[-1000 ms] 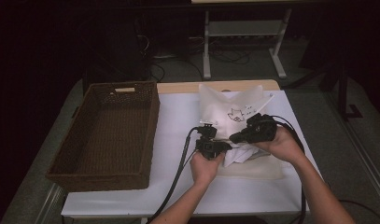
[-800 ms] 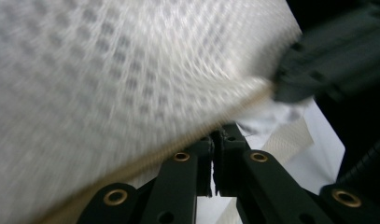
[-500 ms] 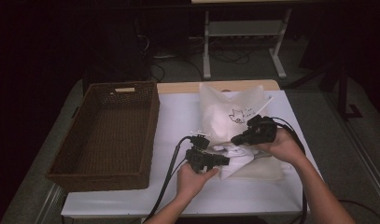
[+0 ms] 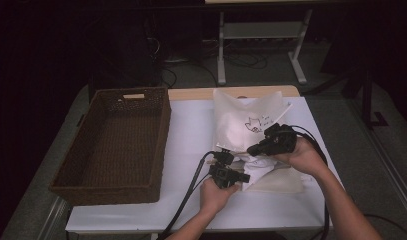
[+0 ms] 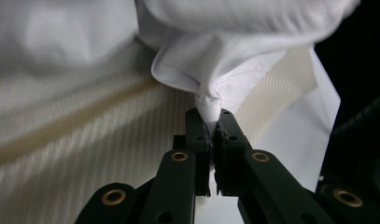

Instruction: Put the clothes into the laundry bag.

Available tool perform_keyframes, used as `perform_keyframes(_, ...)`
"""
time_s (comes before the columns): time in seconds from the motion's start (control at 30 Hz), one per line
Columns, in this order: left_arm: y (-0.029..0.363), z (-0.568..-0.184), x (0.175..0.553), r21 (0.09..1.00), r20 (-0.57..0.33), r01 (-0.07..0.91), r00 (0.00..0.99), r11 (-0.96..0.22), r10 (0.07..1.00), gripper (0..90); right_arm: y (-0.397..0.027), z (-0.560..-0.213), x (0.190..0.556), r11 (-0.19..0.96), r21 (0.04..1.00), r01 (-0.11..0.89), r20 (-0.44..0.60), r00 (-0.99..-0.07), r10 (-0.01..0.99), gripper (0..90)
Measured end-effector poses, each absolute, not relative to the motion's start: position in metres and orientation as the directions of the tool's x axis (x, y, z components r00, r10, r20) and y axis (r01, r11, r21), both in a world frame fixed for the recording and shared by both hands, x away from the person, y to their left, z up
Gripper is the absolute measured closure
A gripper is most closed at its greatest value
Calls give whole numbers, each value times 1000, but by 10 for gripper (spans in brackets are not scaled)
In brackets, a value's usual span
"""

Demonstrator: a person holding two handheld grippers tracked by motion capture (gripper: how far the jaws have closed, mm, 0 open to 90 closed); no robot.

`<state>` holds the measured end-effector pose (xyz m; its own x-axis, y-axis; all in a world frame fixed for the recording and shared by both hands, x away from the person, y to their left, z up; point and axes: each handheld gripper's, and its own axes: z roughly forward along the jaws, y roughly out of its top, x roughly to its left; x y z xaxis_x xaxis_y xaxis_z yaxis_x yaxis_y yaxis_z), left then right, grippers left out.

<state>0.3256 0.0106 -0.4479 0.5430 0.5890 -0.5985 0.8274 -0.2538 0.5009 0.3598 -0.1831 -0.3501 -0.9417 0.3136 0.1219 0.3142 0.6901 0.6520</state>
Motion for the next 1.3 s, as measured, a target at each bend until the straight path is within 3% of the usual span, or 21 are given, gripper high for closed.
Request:
perform_keyframes(0.3, 4, -427, 349, 605, -592, 792, 517, -84, 618, 866, -193, -343, 353, 660, 680, 321, 133, -938, 320, 885)
perform_keyframes(0.4, 2, -430, 356, 594, -602, 802, 494, -62, 627, 865, -194, -346, 357, 650, 681, 338, 144, -932, 334, 885)
perform_keyframes(0.8, 27, -432, 332, 568, -545, 806, 519, -165, 658, 729, -184, -368, 363, 687, 630, 362, 168, -927, 335, 882)
perform_keyframes(0.93, 43, -430, 323, 555, -566, 816, 512, -160, 647, 680, -185, -368, 362, 687, 630, 361, 164, -927, 336, 881)
perform_keyframes(1.23, 33, -437, 310, 519, -572, 824, 534, -229, 623, 712, -184, -367, 362, 682, 639, 356, 158, -928, 337, 881)
perform_keyframes(1.27, 30, -439, 311, 519, -563, 821, 537, -237, 628, 766, -185, -366, 361, 684, 639, 353, 155, -929, 335, 880)
perform_keyframes(1.3, 27, -442, 312, 517, -567, 825, 531, -230, 630, 766, -185, -366, 361, 684, 639, 353, 155, -929, 335, 880)
